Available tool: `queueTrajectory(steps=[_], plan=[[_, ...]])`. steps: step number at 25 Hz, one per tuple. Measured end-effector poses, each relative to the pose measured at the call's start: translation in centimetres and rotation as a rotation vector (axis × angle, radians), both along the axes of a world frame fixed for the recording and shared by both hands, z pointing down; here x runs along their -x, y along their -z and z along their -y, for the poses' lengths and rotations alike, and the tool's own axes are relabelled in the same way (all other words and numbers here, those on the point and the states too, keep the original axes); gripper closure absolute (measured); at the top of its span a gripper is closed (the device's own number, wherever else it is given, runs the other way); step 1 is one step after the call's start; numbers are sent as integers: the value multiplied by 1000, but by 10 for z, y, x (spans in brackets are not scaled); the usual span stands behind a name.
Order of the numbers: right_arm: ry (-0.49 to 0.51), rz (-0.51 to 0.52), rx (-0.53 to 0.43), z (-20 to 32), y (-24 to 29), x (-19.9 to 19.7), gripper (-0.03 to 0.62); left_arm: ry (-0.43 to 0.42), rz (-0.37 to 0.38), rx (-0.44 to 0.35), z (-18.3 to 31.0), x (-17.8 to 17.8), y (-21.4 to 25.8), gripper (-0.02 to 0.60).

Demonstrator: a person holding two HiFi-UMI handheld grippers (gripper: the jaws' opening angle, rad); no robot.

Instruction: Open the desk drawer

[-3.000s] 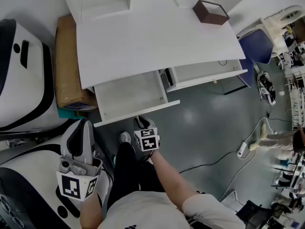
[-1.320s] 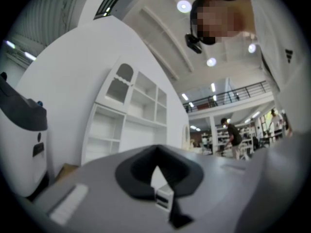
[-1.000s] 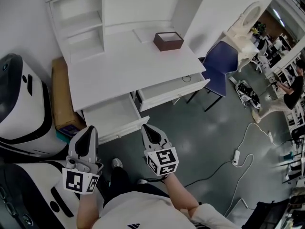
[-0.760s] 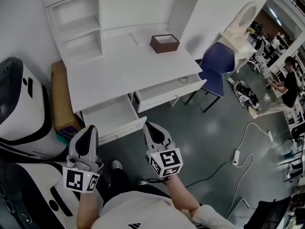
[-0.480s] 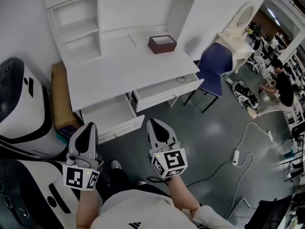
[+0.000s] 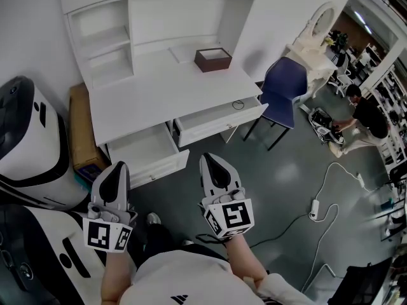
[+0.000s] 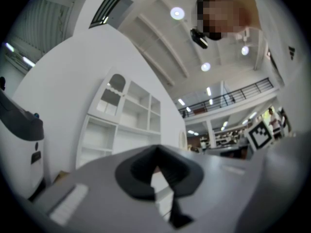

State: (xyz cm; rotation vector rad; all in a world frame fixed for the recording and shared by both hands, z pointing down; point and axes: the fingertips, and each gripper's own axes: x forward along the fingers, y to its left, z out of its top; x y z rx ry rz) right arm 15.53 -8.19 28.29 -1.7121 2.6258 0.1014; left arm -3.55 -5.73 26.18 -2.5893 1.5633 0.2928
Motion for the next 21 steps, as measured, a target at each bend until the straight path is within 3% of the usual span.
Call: queueTrajectory(steps=[21], plan=[[10, 25, -24, 0, 12, -2, 592, 3, -5, 1, 0, -2, 2, 577]])
